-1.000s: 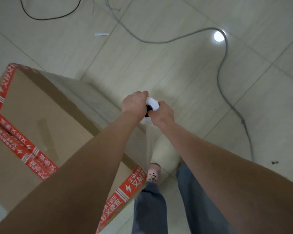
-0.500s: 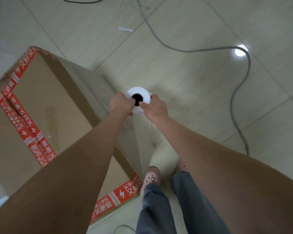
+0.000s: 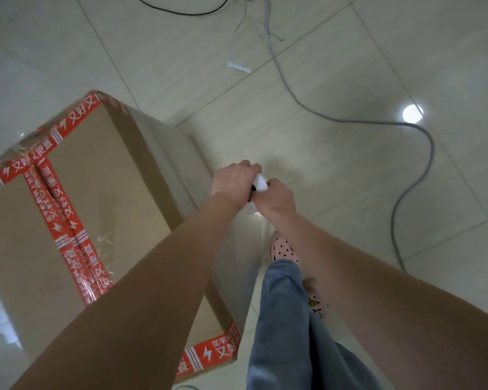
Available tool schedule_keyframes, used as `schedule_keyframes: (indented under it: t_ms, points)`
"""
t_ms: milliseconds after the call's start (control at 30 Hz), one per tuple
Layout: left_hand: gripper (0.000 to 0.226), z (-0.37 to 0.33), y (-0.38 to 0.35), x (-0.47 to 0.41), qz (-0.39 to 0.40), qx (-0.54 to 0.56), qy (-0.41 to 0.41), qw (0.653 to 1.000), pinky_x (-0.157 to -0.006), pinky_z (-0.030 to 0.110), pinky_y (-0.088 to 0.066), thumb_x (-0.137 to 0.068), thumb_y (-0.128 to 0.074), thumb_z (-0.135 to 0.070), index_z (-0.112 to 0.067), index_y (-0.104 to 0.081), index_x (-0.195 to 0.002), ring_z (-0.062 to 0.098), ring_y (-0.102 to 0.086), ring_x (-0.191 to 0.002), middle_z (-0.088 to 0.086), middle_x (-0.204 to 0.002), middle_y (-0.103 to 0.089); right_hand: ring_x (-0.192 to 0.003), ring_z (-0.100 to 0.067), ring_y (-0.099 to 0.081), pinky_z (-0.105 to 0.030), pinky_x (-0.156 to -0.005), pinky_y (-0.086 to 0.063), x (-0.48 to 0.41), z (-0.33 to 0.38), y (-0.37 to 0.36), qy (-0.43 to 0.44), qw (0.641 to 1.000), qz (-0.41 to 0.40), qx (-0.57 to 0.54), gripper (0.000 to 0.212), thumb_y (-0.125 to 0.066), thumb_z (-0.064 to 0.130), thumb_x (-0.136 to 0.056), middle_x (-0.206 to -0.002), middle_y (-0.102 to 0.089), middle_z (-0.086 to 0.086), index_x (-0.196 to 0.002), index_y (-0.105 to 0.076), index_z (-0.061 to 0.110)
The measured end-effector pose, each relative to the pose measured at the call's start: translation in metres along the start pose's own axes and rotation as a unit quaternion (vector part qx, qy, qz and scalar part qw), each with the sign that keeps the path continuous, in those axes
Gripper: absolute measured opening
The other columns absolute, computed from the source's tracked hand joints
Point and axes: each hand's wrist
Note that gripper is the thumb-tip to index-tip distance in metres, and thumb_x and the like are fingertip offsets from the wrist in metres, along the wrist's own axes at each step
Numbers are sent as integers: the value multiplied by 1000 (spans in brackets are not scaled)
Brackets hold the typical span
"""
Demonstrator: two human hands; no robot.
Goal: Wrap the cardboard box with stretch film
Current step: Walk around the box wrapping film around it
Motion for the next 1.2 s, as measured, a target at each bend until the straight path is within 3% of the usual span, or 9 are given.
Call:
schedule_keyframes:
  t_ms: [200, 367, 533, 633, 733, 800, 867, 1033, 1200]
  points:
    - [29, 17, 9, -16, -1, -23, -8, 1000, -66, 31, -41, -86, -53, -13, -14, -58, -114, 28, -60, -97, 5, -110, -56, -82, -20, -57, -26, -61, -38, -10, 20, 6, 28, 995, -21, 98, 32, -62, 28, -82, -92, -60, -1, -111, -57, 16]
    - [24, 35, 16, -20, -17, 114, 115, 987, -69, 32, -40, -84, -56, -15, -10, -57, -107, 31, -58, -100, 11, -108, -59, -98, -23, -61, -27, -76, -41, -17, 49, 9, 85, 981, -59, 164, 34, -62, 26, -82, -106, -66, -2, -116, -58, 22]
    - [34, 54, 20, -26, -27, 250, 265, 931, -70, 30, -42, -84, -63, -30, -9, -58, -110, 32, -59, -102, 13, -110, -61, -113, -25, -57, -34, -94, -46, -30, 70, 6, 67, 990, -38, 118, 58, -67, 32, -81, -125, -58, -5, -133, -46, 19]
    - [40, 66, 18, -27, -37, 332, 340, 879, -74, 31, -50, -81, -61, -39, -8, -61, -108, 30, -63, -97, 12, -104, -67, -109, -28, -58, -37, -90, -47, -32, 79, 1, 23, 991, -17, 133, 62, -63, 51, -80, -122, -57, -7, -129, -45, 16]
    - [44, 74, 22, -29, -24, 382, 370, 847, -75, 33, -55, -79, -55, -47, -9, -66, -101, 27, -68, -87, 9, -93, -71, -104, -28, -60, -36, -85, -47, -37, 94, -5, 10, 991, -23, 134, 58, -57, 56, -83, -119, -59, -7, -123, -49, 14]
    - [49, 80, 31, -32, 1, 375, 357, 856, -67, 29, -51, -80, -54, -52, -8, -67, -98, 26, -67, -82, 7, -89, -70, -105, -29, -59, -36, -85, -46, -41, 106, -5, 14, 991, -36, 130, 54, -55, 52, -86, -119, -59, -8, -122, -49, 12]
    - [47, 83, 43, -37, 15, 327, 325, 887, -65, 28, -43, -84, -56, -49, -8, -63, -105, 27, -63, -86, 8, -94, -65, -106, -29, -59, -35, -83, -45, -43, 114, -2, 17, 990, -39, 137, 50, -55, 46, -87, -119, -58, -8, -122, -48, 11]
    - [50, 80, 64, -56, -15, 189, 151, 970, -81, 34, -44, -88, -57, -16, -19, -41, -136, 28, -54, -115, 7, -127, -55, -102, -30, -60, -37, -84, -47, -48, 115, -2, 24, 986, -37, 160, 39, -52, 35, -86, -115, -60, -9, -117, -50, 11]
    - [43, 74, 62, -66, -28, 98, 29, 994, -81, 36, -48, -85, -54, -10, -21, -54, -127, 24, -54, -110, 2, -119, -56, -91, -27, -59, -34, -72, -42, -53, 118, 0, 25, 983, -25, 180, 35, -49, 39, -87, -105, -61, -5, -111, -50, 14]
Point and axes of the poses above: each hand's wrist, its own x-axis away from the middle knuckle, its own y-axis out of the back of the hand, z = x × y
